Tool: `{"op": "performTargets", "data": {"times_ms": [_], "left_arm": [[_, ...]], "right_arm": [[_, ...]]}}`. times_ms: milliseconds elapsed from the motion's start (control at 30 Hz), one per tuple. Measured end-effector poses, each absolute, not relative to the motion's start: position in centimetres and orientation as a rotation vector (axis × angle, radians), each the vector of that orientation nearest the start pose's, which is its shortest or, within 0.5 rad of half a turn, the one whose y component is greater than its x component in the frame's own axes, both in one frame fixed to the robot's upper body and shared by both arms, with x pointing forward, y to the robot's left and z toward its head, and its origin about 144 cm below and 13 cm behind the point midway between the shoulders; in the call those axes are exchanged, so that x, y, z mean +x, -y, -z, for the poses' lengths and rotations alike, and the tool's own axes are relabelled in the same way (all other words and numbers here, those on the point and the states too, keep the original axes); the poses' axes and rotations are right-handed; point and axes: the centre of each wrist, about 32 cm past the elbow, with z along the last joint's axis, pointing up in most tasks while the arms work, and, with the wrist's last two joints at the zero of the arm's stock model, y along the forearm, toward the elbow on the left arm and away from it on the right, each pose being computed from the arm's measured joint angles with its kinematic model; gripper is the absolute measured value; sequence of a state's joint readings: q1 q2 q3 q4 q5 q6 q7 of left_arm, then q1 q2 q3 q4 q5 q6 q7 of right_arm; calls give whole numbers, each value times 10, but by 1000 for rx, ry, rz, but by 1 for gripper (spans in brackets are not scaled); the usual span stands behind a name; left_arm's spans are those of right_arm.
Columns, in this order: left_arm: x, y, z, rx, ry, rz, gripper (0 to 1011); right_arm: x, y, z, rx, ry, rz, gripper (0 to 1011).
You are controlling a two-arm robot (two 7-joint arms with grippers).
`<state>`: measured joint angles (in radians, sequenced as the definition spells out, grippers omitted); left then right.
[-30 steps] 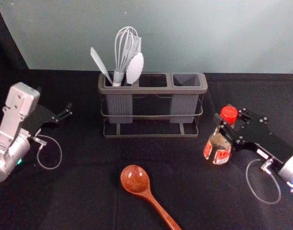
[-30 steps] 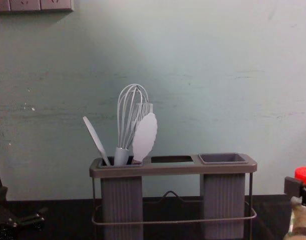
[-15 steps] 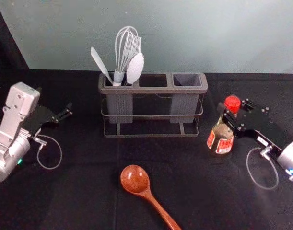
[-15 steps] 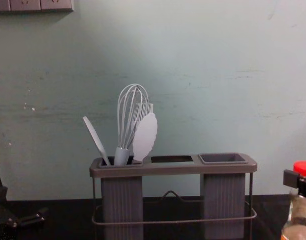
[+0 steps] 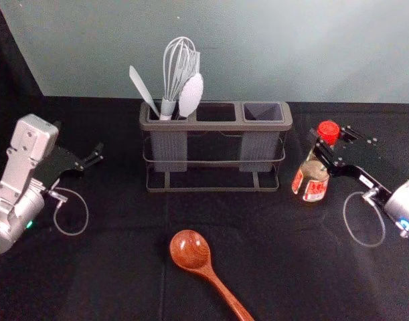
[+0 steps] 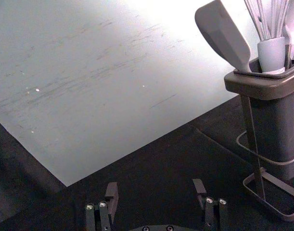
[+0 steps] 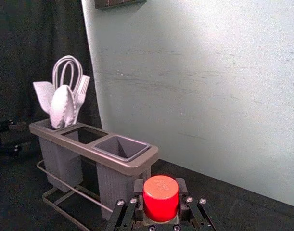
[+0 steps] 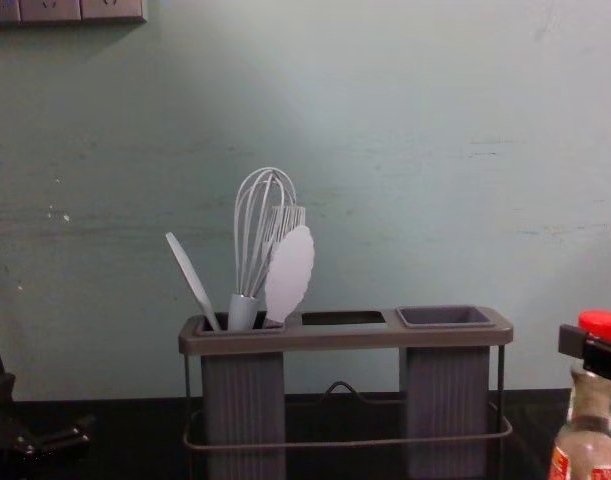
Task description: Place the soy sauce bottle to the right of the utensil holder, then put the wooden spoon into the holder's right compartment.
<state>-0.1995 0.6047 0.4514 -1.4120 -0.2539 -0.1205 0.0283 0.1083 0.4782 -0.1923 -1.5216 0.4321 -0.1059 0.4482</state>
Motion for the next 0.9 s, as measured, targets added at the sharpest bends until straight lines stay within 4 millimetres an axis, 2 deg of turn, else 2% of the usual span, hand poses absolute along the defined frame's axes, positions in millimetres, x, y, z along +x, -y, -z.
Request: {"op": "performTargets", "data": {"times_ms": [500, 900], "left_arm": [[489, -310, -1140, 304, 285, -1248, 1011], [489, -310, -1140, 304, 285, -1248, 1011]], "right_arm": [[512, 312, -1172, -15, 99, 972, 393], [524, 308, -1168, -9, 91, 978, 393]]}}
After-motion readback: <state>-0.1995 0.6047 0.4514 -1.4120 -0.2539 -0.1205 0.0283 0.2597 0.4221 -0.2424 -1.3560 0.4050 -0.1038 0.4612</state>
